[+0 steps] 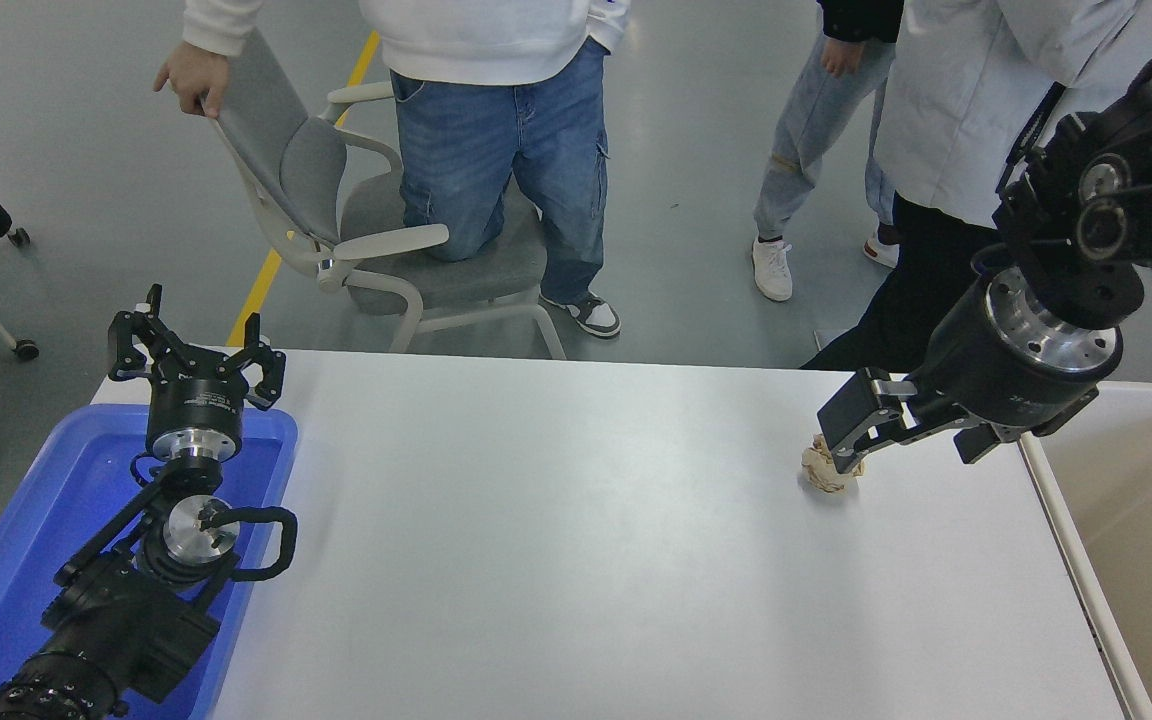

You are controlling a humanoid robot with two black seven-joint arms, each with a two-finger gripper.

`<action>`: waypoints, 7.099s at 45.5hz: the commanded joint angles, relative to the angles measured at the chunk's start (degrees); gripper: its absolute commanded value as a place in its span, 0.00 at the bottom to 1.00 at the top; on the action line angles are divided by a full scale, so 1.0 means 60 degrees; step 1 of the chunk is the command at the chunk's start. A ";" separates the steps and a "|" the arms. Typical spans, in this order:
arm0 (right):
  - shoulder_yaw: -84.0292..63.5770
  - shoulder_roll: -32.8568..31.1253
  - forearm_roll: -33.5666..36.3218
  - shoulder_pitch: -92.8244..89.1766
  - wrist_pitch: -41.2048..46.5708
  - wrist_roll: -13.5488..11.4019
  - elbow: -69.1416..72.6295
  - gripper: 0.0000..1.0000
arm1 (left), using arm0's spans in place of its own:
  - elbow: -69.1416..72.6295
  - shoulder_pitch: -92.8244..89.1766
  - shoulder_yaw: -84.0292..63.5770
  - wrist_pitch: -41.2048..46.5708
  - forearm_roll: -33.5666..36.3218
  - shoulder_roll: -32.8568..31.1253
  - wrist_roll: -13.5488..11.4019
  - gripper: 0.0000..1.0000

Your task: Pick up paper ball place in dustbin

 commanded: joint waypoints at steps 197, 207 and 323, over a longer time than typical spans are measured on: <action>0.3999 0.1901 -0.5171 -1.3464 -0.5317 -0.0103 -1.2336 0.72 | 0.0000 0.0000 0.0011 0.0000 0.0000 0.0014 0.0000 0.99; 0.3999 0.1974 -0.5420 -1.3493 -0.5317 -0.0103 -1.2321 0.43 | 0.0000 0.0000 0.0011 0.0000 0.0000 0.0014 0.0000 0.99; 0.2256 -0.2639 -0.5786 -0.3050 -0.1217 -0.0029 -0.3474 0.00 | 0.0000 0.0000 0.0011 0.0000 0.0000 0.0014 0.0000 0.99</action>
